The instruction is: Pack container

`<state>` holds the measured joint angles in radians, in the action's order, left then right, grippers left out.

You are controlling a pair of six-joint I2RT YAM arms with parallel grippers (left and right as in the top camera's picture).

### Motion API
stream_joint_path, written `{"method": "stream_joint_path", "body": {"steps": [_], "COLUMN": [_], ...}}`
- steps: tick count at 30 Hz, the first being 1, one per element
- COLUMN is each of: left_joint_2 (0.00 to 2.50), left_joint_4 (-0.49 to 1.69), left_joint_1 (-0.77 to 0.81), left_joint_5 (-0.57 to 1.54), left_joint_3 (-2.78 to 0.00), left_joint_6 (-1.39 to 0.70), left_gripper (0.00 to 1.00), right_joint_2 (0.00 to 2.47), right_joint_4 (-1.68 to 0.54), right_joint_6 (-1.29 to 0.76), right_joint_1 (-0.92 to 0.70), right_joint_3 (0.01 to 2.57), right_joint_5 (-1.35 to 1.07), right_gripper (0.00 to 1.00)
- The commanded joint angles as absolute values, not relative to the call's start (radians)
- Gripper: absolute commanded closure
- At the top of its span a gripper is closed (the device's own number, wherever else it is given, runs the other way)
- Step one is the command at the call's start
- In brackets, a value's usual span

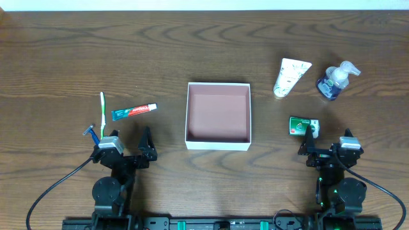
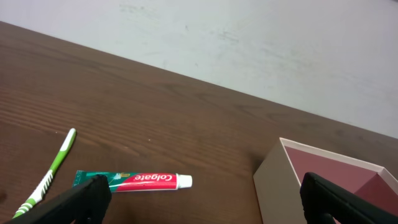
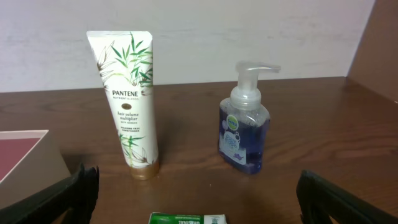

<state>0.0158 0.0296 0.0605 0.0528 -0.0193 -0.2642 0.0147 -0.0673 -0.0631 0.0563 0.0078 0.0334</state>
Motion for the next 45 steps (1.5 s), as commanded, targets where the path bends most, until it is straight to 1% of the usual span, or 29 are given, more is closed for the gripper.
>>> {"method": "stream_joint_path", "body": {"steps": [1,38,41,45], "left_joint_2": [0.019,0.019,0.019,0.019], "left_joint_4": [0.067,0.067,0.067,0.067], "left_joint_1": [0.056,0.056,0.056,0.056], "left_joint_5": [0.052,0.052,0.052,0.052], "left_joint_3": [-0.004,-0.004,-0.004,-0.004], "left_joint_6": [-0.255,-0.255,-0.255,-0.255], "left_gripper": [0.02,0.02,0.02,0.02], "right_joint_2": [0.013,0.013,0.013,0.013], "right_joint_4": [-0.072,-0.047,-0.003,0.043], "right_joint_6": [-0.051,-0.055,-0.104,-0.094], "right_joint_1": [0.064,0.064,0.064,0.064], "right_joint_3": [0.006,0.006,0.006,0.006], "right_joint_5": [0.037,0.034,-0.044,-0.159], "right_gripper": [0.01,0.01,0.01,0.01]}}
